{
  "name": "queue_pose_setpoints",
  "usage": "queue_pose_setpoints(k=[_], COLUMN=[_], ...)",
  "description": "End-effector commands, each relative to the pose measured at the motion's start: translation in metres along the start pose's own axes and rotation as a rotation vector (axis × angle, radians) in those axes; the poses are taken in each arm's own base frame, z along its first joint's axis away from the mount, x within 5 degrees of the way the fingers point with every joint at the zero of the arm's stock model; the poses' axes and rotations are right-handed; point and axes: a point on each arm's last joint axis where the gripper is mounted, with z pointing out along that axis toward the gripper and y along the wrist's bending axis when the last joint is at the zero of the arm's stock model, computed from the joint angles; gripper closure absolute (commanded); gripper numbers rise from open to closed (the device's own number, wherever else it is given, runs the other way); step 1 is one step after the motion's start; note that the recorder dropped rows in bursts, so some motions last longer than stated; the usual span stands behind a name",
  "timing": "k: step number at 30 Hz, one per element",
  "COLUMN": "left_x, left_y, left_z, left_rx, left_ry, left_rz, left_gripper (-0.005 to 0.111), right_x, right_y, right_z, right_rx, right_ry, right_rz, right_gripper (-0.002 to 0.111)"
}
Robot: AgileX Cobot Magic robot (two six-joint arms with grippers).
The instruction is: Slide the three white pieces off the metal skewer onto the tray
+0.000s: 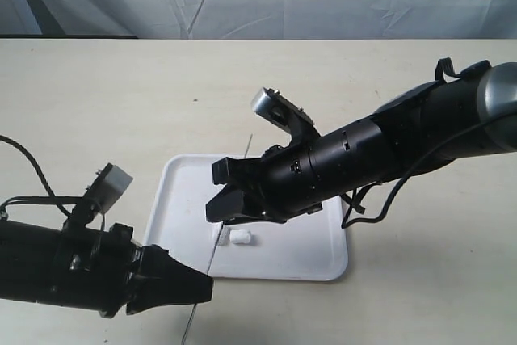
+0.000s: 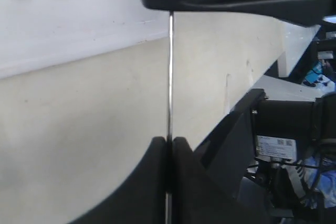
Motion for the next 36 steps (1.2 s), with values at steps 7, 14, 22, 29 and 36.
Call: queue_pose_setpoints(k=[7, 14, 22, 29, 36], left_x=[0.037, 0.063, 0.086, 0.084, 0.049], left_y=[0.009, 0.012, 0.020, 0.023, 0.020], left_z=[-0.004, -0.010, -0.015, -0.014, -0.007], left_rx=[0.032, 0.081, 0.054, 0.018, -0.044], left_ry=[0.087, 0.150, 0.188, 0.179, 0.098], left_rz=[-0.054, -0.116, -0.140, -0.138, -0.172], left_gripper=[0.107, 0.107, 0.107, 0.107, 0.107], right_x=[-0.005, -0.007, -0.013, -0.026, -0.032], right_y=[-0.005, -0.008, -0.012, -0.002, 0.006], right_z=[0.000, -0.001, -0.002, -0.004, -0.005], right_rx=[0.055, 0.085, 0.145, 0.153, 0.128], right_ry=[-0.047, -0.068, -0.112, -0.103, -0.096], right_rz=[-0.001, 0.000, -0.011, -0.130, -0.133], right_gripper=[0.082, 0.082, 0.082, 0.081, 0.056])
